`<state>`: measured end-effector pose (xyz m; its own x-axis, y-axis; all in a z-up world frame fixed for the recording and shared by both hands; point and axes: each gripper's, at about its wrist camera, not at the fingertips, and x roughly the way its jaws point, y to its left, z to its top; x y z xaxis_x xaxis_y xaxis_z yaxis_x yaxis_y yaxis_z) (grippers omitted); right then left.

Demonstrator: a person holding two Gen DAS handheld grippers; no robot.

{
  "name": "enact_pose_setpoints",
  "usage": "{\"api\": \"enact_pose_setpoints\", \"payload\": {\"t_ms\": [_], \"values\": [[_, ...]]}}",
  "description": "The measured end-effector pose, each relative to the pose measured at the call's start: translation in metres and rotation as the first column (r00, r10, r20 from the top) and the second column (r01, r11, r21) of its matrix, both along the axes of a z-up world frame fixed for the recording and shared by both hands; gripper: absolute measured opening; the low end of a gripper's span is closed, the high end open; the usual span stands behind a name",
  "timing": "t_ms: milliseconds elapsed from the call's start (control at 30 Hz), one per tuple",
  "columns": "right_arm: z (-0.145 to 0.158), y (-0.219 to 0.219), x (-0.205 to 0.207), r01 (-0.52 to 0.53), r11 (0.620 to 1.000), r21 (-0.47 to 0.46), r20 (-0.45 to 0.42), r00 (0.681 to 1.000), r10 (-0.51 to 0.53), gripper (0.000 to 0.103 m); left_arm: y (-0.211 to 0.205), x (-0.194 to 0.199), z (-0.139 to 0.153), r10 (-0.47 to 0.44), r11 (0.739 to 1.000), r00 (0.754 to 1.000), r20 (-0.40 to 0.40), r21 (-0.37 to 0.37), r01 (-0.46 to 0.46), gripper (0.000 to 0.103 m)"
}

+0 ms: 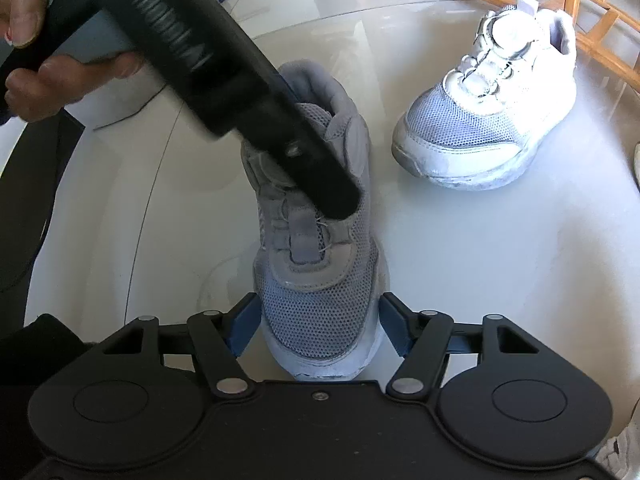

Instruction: Organize scattered shoes

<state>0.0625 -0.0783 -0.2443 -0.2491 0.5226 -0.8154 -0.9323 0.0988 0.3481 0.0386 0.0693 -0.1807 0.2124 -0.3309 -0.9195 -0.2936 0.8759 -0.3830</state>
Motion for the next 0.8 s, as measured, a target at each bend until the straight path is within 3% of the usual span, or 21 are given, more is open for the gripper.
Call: {"api": "enact_pose_setpoints", "payload": {"t_ms": [33, 167, 267, 467, 500, 567, 667, 733, 800], "values": [[0.0, 0.0, 0.001, 0.002, 1.0, 0.0, -0.004, 1.0, -0.002, 0.069, 0.003, 0.0, 0.0, -0.002, 1.0, 1.0, -0.004, 0.011, 0.002, 0.031], [0.0, -0.003, 0.003, -0.004, 1.0, 0.006, 0.007, 1.0, 0.004, 0.069, 0.012, -0.002, 0.002, -0.021, 1.0, 1.0, -0.009, 0.006, 0.021, 0.025], [0.0, -0.007, 0.008, 0.014, 1.0, 0.01, 0.002, 1.0, -0.014, 0.069, 0.012, -0.001, 0.009, -0.136, 0.99, 0.99, -0.024, 0.041, 0.137, 0.025], [-0.002, -0.017, 0.017, 0.049, 0.999, 0.005, 0.008, 0.999, -0.049, 0.069, 0.029, 0.012, 0.012, -0.313, 0.943, 0.948, -0.064, 0.101, 0.318, 0.025], [-0.002, -0.018, 0.018, 0.055, 0.998, 0.006, 0.006, 0.998, -0.055, 0.069, 0.033, 0.021, 0.012, -0.364, 0.922, 0.929, -0.069, 0.116, 0.37, 0.025], [-0.001, -0.012, 0.017, 0.063, 0.998, 0.007, 0.003, 0.998, -0.063, 0.069, 0.035, 0.028, 0.013, -0.4, 0.903, 0.914, -0.072, 0.142, 0.406, 0.026], [-0.001, -0.012, 0.016, 0.068, 0.998, 0.003, 0.006, 0.998, -0.068, 0.07, 0.034, 0.047, 0.016, -0.574, 0.789, 0.815, -0.082, 0.214, 0.577, 0.029], [-0.003, -0.013, 0.014, 0.068, 0.998, -0.002, 0.006, 0.998, -0.068, 0.07, 0.035, 0.055, 0.015, -0.622, 0.747, 0.775, -0.108, 0.214, 0.63, 0.03], [0.0, -0.016, 0.013, 0.069, 0.998, -0.003, 0.006, 0.998, -0.069, 0.07, 0.036, 0.063, 0.017, -0.695, 0.675, 0.709, -0.123, 0.227, 0.702, 0.029]]}}
